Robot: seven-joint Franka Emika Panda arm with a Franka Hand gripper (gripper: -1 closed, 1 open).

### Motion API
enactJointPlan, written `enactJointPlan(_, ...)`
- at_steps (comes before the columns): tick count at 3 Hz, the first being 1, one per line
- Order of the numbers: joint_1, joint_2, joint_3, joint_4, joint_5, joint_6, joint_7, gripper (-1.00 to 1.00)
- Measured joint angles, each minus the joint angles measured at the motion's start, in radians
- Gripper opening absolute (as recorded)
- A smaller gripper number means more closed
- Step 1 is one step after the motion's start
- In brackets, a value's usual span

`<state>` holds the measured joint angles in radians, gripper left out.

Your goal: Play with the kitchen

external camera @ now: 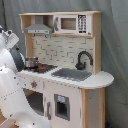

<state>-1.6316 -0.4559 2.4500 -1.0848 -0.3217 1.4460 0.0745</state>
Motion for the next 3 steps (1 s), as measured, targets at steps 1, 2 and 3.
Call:
enactJointPlan(1,0.047,-0.011,0.002,-0.006,-0.066,-0.054,-0.020,1.00)
enactJointPlan(2,0.065,-0.055,0.015,-0.007,-0.137,-0.070,-0.086,1.00)
enactJointPlan(3,0.079,-0.093,0.031,-0.008,-0.211,-0.084,-0.153,1.00)
